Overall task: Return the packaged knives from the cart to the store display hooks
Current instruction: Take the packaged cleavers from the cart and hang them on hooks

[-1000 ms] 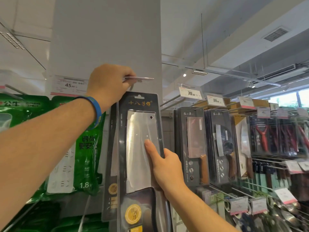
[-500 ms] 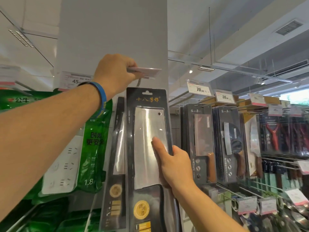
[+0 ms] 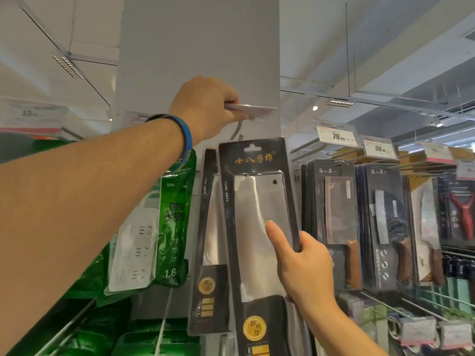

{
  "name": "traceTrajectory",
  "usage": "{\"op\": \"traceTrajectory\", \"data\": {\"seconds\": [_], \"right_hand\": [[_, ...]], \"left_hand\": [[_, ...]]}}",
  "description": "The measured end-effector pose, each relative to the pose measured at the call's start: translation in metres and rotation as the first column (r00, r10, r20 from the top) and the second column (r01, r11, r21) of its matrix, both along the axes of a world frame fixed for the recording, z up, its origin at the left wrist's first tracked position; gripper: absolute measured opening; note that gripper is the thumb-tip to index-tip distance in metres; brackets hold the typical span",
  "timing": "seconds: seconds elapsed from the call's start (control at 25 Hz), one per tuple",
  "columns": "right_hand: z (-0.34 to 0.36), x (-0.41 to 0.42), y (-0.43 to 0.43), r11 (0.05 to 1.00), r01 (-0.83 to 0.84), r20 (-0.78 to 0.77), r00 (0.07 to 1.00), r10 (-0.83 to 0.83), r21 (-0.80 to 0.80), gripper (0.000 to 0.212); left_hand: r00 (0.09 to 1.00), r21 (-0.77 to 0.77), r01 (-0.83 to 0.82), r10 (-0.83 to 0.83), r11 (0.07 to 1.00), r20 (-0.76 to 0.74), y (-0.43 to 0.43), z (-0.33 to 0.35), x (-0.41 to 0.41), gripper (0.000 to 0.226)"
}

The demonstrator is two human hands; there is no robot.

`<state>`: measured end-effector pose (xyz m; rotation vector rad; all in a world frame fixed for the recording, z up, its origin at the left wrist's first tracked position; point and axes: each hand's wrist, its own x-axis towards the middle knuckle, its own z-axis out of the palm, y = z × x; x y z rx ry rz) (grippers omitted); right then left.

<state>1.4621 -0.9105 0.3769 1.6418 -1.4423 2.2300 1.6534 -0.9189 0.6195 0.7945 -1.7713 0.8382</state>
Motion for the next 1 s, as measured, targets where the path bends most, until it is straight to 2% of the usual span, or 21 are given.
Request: {"op": "traceTrajectory", "data": {"seconds": [0.08, 0.16, 0.36, 0.52, 0.64, 0.72, 0.84, 1.0], "right_hand": [[0.006, 0.006, -0.002, 0.999, -0.052, -0.023, 0.998, 0.052, -0.009, 0.08], [0.018, 0.01, -0.006, 0.997, -0.072, -0.019, 0.997, 0.072, 0.025, 0.078], [0.022, 0.018, -0.026, 0.975, -0.094, 0.006, 0.996, 0.094, 0.201, 0.073], [0.014, 0.027, -0.042, 0.969, -0.151, 0.076, 0.987, 0.139, 0.198, 0.078], [0.014, 0.032, -0.063, 0.96, -0.148, 0.065, 0.989, 0.136, 0.239, 0.073], [0.013, 0.034, -0.082, 0.949, -0.155, 0.071, 0.987, 0.141, 0.275, 0.082], [0.01, 0.04, -0.102, 0.934, -0.171, 0.073, 0.985, 0.156, 0.315, 0.087], [0.008, 0.043, -0.111, 0.895, -0.224, 0.075, 0.974, 0.212, 0.384, 0.092]], "left_hand": [[1.0, -0.016, -0.019, 0.019, 1.0, 0.01, -0.001, 0.0, 0.0, 0.026], [0.999, -0.014, -0.033, 0.033, 0.999, 0.025, 0.0, 0.0, 0.0, 0.029], [0.999, 0.013, -0.048, 0.048, 0.999, 0.021, 0.006, -0.001, -0.001, 0.028], [0.997, 0.018, -0.07, 0.07, 0.997, 0.015, 0.007, -0.004, -0.001, 0.027], [0.997, 0.027, -0.082, 0.082, 0.996, 0.0, 0.008, -0.006, -0.003, 0.025], [0.995, 0.036, -0.104, 0.104, 0.994, 0.002, 0.011, -0.007, -0.003, 0.021], [0.986, 0.015, -0.161, 0.16, 0.987, 0.053, 0.015, -0.009, -0.003, 0.02], [0.955, -0.06, -0.253, 0.259, 0.966, 0.142, 0.021, -0.017, -0.002, 0.03]]}}
